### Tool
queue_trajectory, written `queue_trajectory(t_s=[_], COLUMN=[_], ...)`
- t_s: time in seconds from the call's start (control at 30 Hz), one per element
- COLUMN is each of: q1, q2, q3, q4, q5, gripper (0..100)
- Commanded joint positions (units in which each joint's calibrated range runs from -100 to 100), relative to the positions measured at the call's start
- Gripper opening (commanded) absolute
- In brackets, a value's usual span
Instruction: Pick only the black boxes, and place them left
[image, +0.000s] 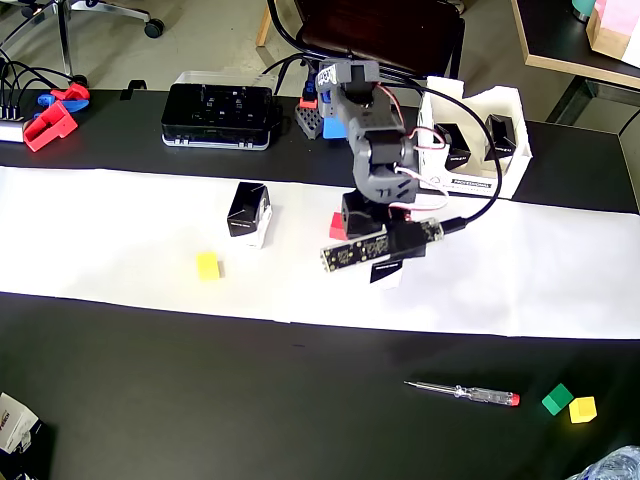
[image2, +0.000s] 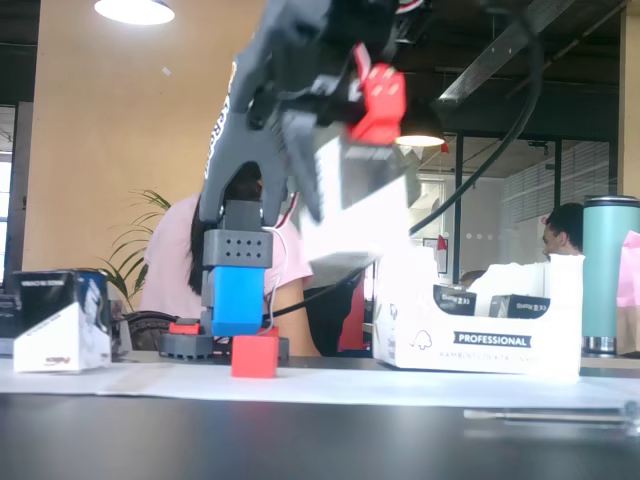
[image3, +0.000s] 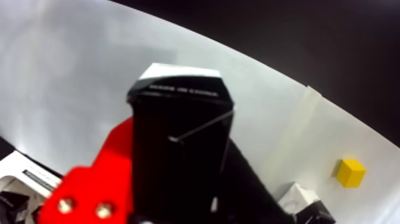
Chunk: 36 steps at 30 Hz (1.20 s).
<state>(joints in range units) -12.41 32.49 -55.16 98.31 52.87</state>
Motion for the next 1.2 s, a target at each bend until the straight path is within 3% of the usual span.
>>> queue_trajectory(t_s=[0.0, 0.6, 1.0, 1.17], q1=[-6.2, -39.4, -61.8, -64.5], q2=[-13.6, -36.9, -53.9, -58.2], q3=[-0.1, 25.0, 54.5, 65.6], q4=[1.1, 0.7, 0.2, -6.7], q5=[-3.4, -15.3, -16.6, -16.2], gripper=[16, 16, 17, 30])
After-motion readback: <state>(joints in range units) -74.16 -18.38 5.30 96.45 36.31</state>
